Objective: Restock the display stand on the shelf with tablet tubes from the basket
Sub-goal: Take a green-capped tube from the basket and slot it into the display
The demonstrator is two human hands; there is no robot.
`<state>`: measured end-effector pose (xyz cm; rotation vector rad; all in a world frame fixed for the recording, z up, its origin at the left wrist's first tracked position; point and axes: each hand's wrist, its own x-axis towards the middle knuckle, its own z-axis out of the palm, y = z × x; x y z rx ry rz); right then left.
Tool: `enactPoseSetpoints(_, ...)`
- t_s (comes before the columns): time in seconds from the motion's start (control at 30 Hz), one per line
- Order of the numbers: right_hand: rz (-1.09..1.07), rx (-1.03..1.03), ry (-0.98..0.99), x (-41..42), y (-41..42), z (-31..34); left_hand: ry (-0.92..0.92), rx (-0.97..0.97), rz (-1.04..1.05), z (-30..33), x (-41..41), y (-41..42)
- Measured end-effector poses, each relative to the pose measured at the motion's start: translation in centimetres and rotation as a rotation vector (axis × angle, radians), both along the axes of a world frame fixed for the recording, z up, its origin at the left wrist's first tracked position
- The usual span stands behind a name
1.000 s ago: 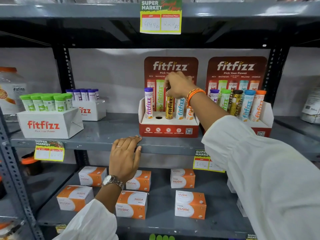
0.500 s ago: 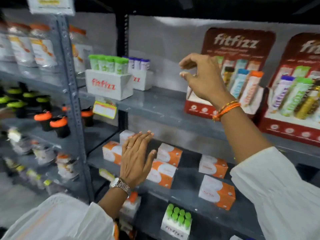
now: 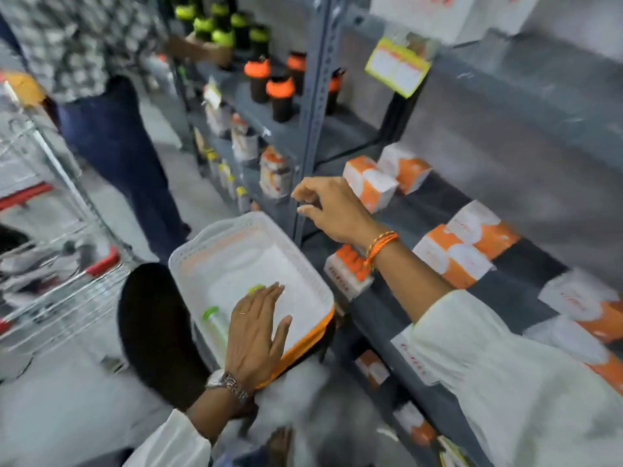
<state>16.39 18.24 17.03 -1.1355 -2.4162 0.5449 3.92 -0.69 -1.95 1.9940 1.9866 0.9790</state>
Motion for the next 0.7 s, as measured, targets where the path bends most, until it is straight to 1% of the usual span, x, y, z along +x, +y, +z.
enactPoseSetpoints(0.13, 0.116, -0.221, -0.148, -4.9, -0.5, -8.5, 0.012, -0.132, 0.020, -3.5, -1.2, -4.6)
enactPoseSetpoints(0.2, 0.192, -0.286, -0.219, -6.9, -1.1, -12.1, -0.018, -0.178, 0.034, -4.9, -1.2, -6.3)
enactPoseSetpoints(0.27, 0.241, -0.357, -0.276, -8.7, -1.6, -15.3, -0.019, -0.189, 0.031, -5.8, -1.0, -7.6)
enactPoseSetpoints(0.33, 0.265, -0.433, -0.322, -10.2, -2.2, -17.9, 0.019, -0.182, 0.016, -6.4, -0.9, -8.2)
enactPoseSetpoints(0.43, 0.336, -0.513, -0.375, -12.5, -3.4, -20.7, 0.096, -0.178, -0.003, -6.6, -1.2, -8.2)
enactPoseSetpoints(0.53, 0.408, -0.542, -0.401, -14.5, -4.9, -22.6, 0.161, -0.197, 0.014, -7.1, -1.4, -8.1)
enactPoseSetpoints(0.63, 0.410, -0.513, -0.404, -15.6, -6.1, -23.4, 0.176, -0.233, 0.029, -7.3, -1.4, -8.3)
enactPoseSetpoints(0.7, 0.369, -0.495, -0.377, -15.9, -6.2, -23.6, 0.170, -0.234, 0.033, -7.3, -1.3, -8.2)
